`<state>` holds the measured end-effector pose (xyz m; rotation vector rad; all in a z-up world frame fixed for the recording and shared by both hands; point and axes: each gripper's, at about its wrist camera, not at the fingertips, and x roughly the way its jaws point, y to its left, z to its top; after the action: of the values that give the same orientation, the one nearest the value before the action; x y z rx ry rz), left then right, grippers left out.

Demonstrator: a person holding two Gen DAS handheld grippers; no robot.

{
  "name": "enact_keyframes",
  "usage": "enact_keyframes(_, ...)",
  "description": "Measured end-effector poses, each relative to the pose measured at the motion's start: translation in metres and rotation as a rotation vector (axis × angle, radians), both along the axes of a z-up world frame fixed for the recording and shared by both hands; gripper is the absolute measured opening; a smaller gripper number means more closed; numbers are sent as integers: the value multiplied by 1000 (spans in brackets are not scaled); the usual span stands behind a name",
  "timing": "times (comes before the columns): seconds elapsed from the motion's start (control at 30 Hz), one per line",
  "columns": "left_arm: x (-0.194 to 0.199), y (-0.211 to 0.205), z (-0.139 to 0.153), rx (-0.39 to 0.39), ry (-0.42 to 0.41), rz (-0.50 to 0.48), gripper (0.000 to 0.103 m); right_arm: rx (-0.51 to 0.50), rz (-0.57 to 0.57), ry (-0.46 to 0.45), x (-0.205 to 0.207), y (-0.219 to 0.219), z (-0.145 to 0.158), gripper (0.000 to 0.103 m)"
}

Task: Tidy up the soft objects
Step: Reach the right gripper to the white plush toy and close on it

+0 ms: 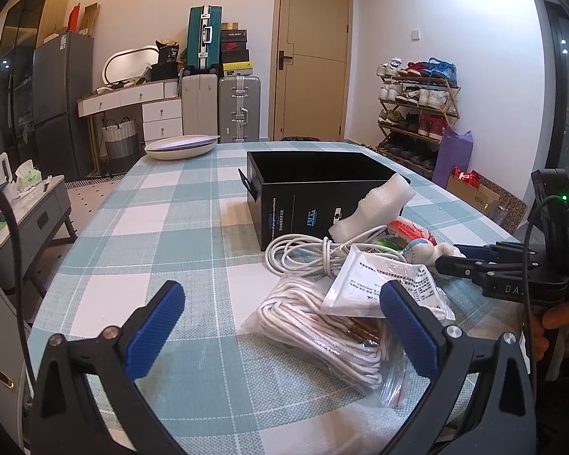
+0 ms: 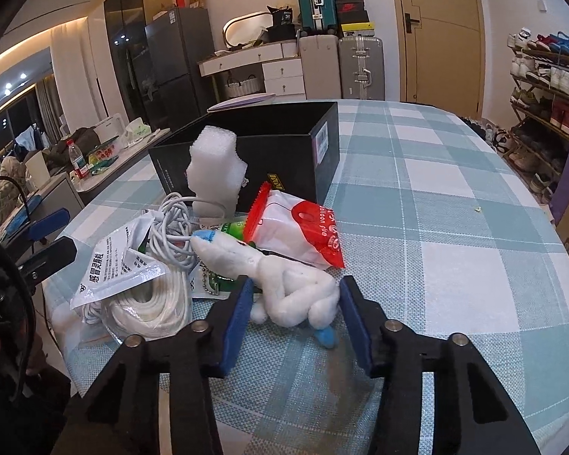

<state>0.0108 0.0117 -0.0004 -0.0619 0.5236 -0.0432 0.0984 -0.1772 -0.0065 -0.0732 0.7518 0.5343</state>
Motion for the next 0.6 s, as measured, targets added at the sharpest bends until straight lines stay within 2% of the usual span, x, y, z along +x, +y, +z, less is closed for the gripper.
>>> enact_keyframes(0.23, -1, 0, 1, -6, -6, -8, 103, 47, 2, -26, -12, -10, 4, 32)
enact_keyframes(0.43, -2, -2, 5, -26, -5, -29, 103, 104, 26, -72, -28, -16, 13, 32)
enact_keyframes(0.6, -2, -12, 10, -41, 3, -97, 103, 147, 36, -102, -33, -20, 21, 32)
